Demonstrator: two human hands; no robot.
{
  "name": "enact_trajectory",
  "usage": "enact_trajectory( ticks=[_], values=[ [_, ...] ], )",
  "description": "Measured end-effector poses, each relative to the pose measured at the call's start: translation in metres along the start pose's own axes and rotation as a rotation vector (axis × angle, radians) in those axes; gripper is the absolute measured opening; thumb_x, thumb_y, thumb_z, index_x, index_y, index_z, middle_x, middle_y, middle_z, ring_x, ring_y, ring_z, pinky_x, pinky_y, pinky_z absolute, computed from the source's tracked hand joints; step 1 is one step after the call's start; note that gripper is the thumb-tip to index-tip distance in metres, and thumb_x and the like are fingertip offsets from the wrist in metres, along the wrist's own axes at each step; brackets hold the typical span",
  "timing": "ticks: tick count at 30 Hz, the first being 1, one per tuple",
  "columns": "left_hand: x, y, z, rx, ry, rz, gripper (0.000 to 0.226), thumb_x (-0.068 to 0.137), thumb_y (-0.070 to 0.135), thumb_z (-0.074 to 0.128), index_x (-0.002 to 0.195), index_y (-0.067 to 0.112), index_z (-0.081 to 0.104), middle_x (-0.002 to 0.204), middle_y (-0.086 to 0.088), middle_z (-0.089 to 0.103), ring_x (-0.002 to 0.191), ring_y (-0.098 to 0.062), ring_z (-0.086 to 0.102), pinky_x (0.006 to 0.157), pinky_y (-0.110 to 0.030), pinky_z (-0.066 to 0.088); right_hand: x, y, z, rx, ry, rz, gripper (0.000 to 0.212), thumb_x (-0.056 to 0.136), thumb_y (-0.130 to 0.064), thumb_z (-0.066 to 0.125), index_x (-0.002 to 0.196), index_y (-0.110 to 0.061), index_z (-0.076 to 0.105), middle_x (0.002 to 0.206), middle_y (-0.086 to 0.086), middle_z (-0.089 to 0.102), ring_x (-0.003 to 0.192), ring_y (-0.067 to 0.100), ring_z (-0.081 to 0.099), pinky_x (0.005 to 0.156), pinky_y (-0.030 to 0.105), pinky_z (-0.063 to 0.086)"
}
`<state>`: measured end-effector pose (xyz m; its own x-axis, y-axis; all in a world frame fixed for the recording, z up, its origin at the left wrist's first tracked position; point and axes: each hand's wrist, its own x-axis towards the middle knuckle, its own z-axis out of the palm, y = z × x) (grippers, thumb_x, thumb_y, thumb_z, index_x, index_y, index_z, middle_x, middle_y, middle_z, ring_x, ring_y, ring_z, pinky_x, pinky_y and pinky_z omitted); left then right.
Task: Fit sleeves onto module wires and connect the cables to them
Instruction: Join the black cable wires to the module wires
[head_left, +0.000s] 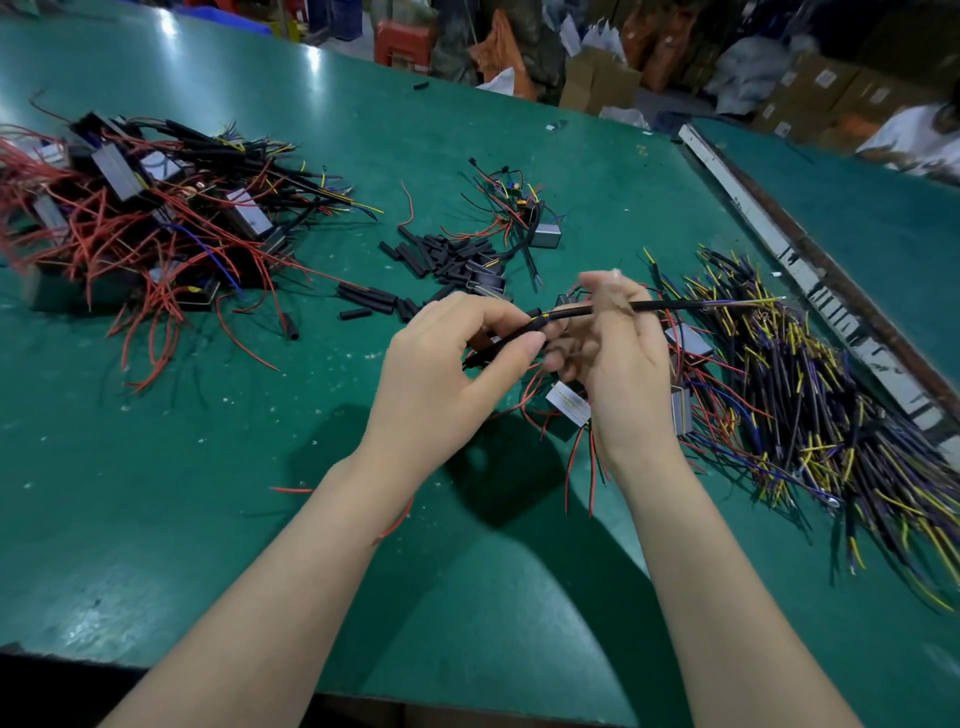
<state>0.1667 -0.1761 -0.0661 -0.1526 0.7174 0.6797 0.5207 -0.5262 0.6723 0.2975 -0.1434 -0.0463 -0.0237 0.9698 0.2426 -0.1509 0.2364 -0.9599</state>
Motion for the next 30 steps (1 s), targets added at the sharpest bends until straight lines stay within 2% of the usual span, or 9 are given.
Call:
enact_trajectory(
  ticks=[3, 6, 12, 16, 18, 20, 24, 30],
  values=[
    [0.001, -0.003, -0.003, 0.018, -0.036, -0.033, 0.010, 0.084, 0.024, 0.067, 0.088, 0.014, 0.068, 0.081, 0.004, 0.064, 0.075, -0.009, 0.055, 0.073, -0.026, 0.046, 0.002, -0.002, -0.004, 0.012, 0.061, -0.028, 0.024, 0.103, -0.034, 0.038, 0.090, -0.016, 0.046, 0.059, -0.002, 0.065, 0.045, 0.010, 0.053, 0.044, 0.018, 0.040],
    [0.003, -0.005, -0.006, 0.043, -0.060, -0.054, 0.011, 0.084, 0.025, 0.065, 0.085, 0.015, 0.069, 0.078, 0.006, 0.063, 0.074, -0.012, 0.056, 0.074, -0.035, 0.047, 0.002, -0.002, -0.004, -0.029, 0.058, -0.071, 0.027, 0.100, -0.037, 0.041, 0.084, -0.016, 0.048, 0.059, -0.004, 0.065, 0.047, 0.007, 0.053, 0.047, 0.018, 0.043],
    [0.003, -0.004, -0.005, 0.072, -0.072, 0.037, 0.011, 0.086, 0.019, 0.066, 0.088, 0.009, 0.070, 0.082, 0.001, 0.064, 0.076, -0.020, 0.057, 0.073, -0.041, 0.048, 0.002, -0.003, -0.005, -0.082, 0.014, -0.110, 0.027, 0.094, -0.037, 0.046, 0.081, -0.016, 0.054, 0.059, -0.007, 0.064, 0.048, 0.005, 0.051, 0.048, 0.017, 0.043],
    [0.004, -0.006, -0.003, 0.129, -0.017, 0.081, 0.011, 0.084, 0.019, 0.069, 0.092, 0.011, 0.071, 0.089, 0.003, 0.061, 0.082, -0.010, 0.050, 0.078, -0.036, 0.043, 0.003, -0.005, -0.007, -0.045, -0.015, -0.095, 0.031, 0.085, -0.043, 0.050, 0.084, -0.013, 0.056, 0.059, -0.007, 0.063, 0.049, 0.004, 0.051, 0.050, 0.015, 0.043],
    [0.005, -0.007, -0.003, 0.106, 0.006, 0.015, 0.022, 0.082, 0.023, 0.070, 0.103, 0.015, 0.069, 0.099, 0.004, 0.056, 0.092, -0.010, 0.051, 0.085, -0.031, 0.042, 0.004, -0.006, -0.010, -0.030, -0.014, -0.089, 0.031, 0.083, -0.044, 0.052, 0.085, -0.014, 0.059, 0.059, -0.007, 0.063, 0.051, 0.004, 0.052, 0.052, 0.016, 0.044],
    [0.006, -0.008, -0.004, 0.034, -0.042, -0.061, 0.033, 0.083, 0.029, 0.068, 0.113, 0.017, 0.065, 0.105, 0.005, 0.058, 0.099, -0.011, 0.056, 0.091, -0.028, 0.043, 0.006, -0.006, -0.012, -0.033, -0.004, -0.079, 0.031, 0.083, -0.045, 0.053, 0.084, -0.016, 0.060, 0.059, -0.007, 0.063, 0.052, 0.005, 0.053, 0.053, 0.020, 0.043],
    [0.005, -0.006, -0.002, -0.045, -0.145, -0.067, 0.027, 0.086, 0.028, 0.064, 0.109, 0.015, 0.070, 0.102, 0.004, 0.067, 0.097, -0.007, 0.060, 0.089, -0.023, 0.046, 0.007, -0.004, -0.012, -0.044, -0.020, -0.037, 0.028, 0.082, -0.042, 0.053, 0.082, -0.015, 0.060, 0.056, -0.007, 0.062, 0.051, 0.003, 0.053, 0.054, 0.017, 0.044],
    [0.006, -0.009, 0.001, -0.081, -0.111, -0.108, 0.022, 0.083, 0.014, 0.071, 0.105, 0.012, 0.072, 0.098, 0.003, 0.068, 0.093, -0.006, 0.062, 0.086, -0.014, 0.043, 0.004, -0.003, -0.009, -0.035, -0.017, -0.063, 0.030, 0.079, -0.039, 0.056, 0.084, -0.010, 0.058, 0.055, -0.007, 0.063, 0.051, 0.003, 0.053, 0.053, 0.015, 0.044]
  ],
)
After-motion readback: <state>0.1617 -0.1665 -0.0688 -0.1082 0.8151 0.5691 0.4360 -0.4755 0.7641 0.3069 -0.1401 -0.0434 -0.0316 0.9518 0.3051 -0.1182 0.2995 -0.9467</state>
